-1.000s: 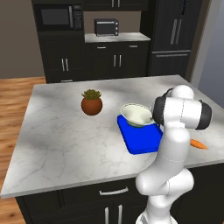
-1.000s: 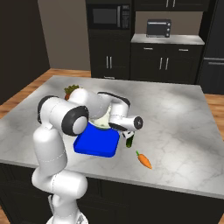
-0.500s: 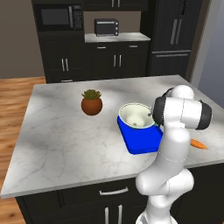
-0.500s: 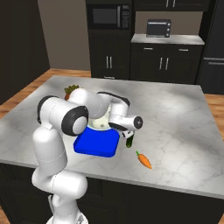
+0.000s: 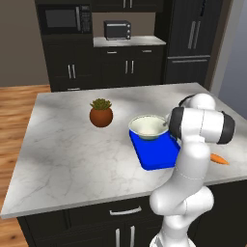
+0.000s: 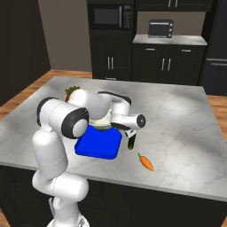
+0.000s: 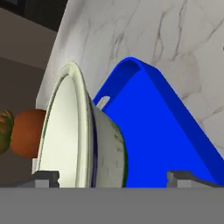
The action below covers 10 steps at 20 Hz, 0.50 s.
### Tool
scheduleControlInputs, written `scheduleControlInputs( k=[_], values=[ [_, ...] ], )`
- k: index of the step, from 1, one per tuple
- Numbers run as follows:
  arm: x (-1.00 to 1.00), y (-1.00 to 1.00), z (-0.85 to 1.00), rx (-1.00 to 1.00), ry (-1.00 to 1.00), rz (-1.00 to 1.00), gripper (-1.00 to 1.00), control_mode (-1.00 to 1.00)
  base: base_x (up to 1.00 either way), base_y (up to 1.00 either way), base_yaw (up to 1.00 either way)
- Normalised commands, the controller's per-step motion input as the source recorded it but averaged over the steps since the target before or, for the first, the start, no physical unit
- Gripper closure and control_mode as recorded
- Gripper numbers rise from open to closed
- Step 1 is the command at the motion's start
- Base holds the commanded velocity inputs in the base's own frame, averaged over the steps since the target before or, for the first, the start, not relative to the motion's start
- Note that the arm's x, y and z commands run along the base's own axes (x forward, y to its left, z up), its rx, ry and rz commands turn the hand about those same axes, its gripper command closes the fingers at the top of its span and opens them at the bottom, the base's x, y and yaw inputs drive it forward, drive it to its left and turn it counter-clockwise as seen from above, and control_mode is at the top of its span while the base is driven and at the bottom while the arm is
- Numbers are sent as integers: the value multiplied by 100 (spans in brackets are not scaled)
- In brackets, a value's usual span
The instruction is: Place the two vegetables and bowl onto the tray for setting up a vegetable dip station.
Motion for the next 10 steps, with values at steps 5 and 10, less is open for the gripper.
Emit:
scheduleControlInputs(
  k=[5, 10],
  values=[
    [0, -28, 8, -3, 0, 0, -100, -100, 0, 0, 0],
    [0, -29, 1, -6, 0, 2, -100, -100, 0, 0, 0]
  ],
)
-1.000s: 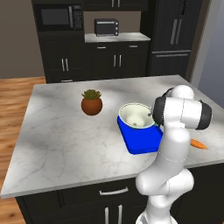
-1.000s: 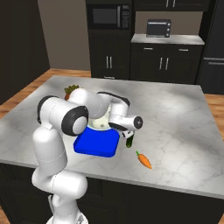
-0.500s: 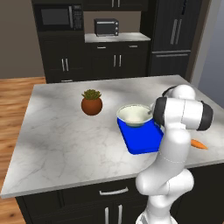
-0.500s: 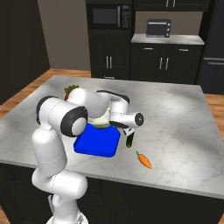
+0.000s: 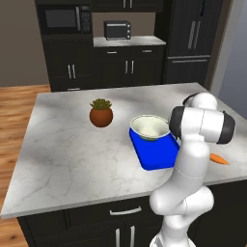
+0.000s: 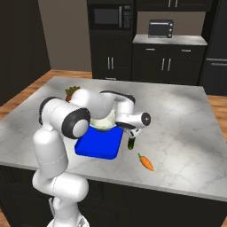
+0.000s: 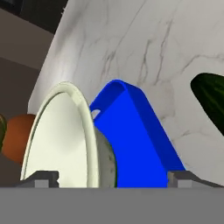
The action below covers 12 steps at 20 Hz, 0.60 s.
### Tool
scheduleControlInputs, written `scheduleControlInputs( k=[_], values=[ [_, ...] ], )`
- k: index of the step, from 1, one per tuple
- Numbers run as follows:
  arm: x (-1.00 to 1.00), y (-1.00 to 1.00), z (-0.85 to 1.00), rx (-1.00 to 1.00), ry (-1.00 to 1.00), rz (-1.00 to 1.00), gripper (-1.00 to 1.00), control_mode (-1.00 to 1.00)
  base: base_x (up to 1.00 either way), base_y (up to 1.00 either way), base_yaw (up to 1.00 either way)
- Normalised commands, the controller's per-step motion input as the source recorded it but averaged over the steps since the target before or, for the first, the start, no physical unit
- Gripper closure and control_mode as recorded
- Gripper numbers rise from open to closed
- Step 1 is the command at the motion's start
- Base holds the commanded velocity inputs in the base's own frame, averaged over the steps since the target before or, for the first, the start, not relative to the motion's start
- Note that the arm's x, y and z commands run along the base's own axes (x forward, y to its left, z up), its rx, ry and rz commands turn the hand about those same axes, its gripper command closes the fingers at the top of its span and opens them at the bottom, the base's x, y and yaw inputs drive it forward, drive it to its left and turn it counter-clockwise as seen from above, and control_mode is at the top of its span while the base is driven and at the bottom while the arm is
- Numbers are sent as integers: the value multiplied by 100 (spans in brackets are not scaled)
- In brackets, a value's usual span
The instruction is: Place the two vegetables and bowl onto the tray for setting up a vegetable dip station.
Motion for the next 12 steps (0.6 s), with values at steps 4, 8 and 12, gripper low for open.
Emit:
scheduleControlInputs(
  k=[4, 8, 12],
  values=[
    [0, -23, 0, -12, 0, 5, -100, -100, 0, 0, 0],
    [-3, -14, -2, -17, -3, 8, -100, -100, 0, 0, 0],
    [0, -11, -7, -18, -1, 8, -100, -100, 0, 0, 0]
  ],
)
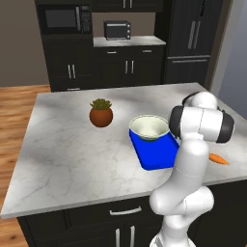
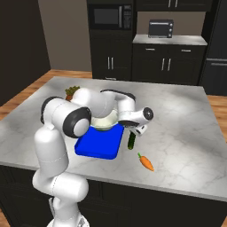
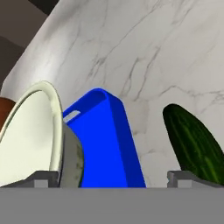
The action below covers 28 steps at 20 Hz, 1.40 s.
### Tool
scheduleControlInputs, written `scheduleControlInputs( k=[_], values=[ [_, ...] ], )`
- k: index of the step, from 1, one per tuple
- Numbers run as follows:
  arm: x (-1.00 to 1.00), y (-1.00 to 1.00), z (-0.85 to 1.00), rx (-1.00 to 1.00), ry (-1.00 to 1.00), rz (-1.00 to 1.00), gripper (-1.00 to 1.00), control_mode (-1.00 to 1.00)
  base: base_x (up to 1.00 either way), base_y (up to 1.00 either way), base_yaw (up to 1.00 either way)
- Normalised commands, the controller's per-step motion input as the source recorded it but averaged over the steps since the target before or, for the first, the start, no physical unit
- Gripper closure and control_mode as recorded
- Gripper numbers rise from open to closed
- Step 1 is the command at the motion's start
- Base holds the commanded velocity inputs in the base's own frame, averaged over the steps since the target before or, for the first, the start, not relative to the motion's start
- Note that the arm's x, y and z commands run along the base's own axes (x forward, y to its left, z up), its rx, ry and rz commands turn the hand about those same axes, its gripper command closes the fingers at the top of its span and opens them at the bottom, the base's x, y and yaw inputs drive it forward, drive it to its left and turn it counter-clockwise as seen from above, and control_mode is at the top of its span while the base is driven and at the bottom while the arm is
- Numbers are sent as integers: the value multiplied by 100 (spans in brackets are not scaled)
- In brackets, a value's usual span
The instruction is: Place the two vegetables and bowl onto the tray for setting up a vegetable dip station.
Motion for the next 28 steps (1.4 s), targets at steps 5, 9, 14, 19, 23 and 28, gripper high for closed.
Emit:
scheduleControlInputs(
  k=[5, 9, 14, 19, 23, 28],
  values=[
    [0, -9, -14, -19, 0, 11, -100, -100, 0, 0, 0],
    [0, -11, -22, -20, 0, 13, -100, -100, 0, 0, 0],
    [0, -27, -7, -15, 0, 12, -100, -100, 0, 0, 0],
    [0, -27, 0, -9, 0, 7, -100, -100, 0, 0, 0],
    [0, -16, 7, -2, 2, 3, -100, -100, 0, 0, 0],
    [-3, -1, 0, -3, 9, 2, -100, -100, 0, 0, 0]
  ],
)
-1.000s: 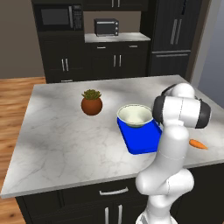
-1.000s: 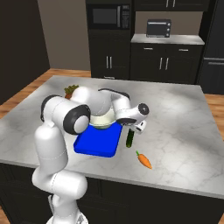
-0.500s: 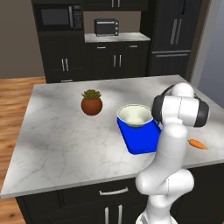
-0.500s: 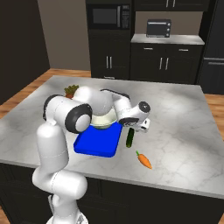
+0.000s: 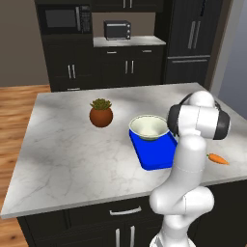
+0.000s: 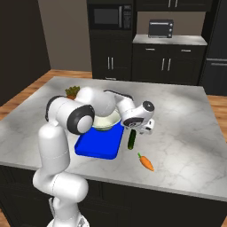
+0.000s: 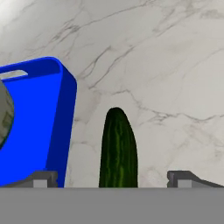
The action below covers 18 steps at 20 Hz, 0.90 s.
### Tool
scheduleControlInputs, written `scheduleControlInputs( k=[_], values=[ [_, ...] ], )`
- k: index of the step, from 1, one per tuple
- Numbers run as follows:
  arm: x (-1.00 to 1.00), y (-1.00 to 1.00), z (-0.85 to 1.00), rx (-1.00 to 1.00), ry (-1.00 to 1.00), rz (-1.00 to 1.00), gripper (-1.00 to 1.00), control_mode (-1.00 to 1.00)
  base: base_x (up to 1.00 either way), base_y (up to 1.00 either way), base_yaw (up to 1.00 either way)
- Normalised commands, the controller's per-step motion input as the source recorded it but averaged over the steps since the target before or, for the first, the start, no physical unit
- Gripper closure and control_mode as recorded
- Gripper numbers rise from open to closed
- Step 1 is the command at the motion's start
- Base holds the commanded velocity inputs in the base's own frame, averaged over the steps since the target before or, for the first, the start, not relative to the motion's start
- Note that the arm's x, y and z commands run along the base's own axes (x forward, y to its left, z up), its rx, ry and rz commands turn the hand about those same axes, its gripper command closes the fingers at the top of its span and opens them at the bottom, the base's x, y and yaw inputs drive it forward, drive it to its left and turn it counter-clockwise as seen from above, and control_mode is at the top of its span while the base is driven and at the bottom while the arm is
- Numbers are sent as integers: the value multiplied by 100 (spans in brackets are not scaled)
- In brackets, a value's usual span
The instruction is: Place the two vegetables and bowl onto the tray for setting up a vegetable dip station.
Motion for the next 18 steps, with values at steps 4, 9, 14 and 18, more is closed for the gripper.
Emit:
scheduleControlInputs(
  k=[4, 9, 14, 18],
  values=[
    [-6, -12, -2, -4, 1, 0, -100, -100, 0, 0, 0],
    [-3, 0, 0, -2, 2, 0, -100, -100, 0, 0, 0],
    [-8, 0, -13, -1, 0, 0, -100, -100, 0, 0, 0],
    [-20, 0, -19, 0, 0, 3, -100, -100, 0, 0, 0]
  ],
)
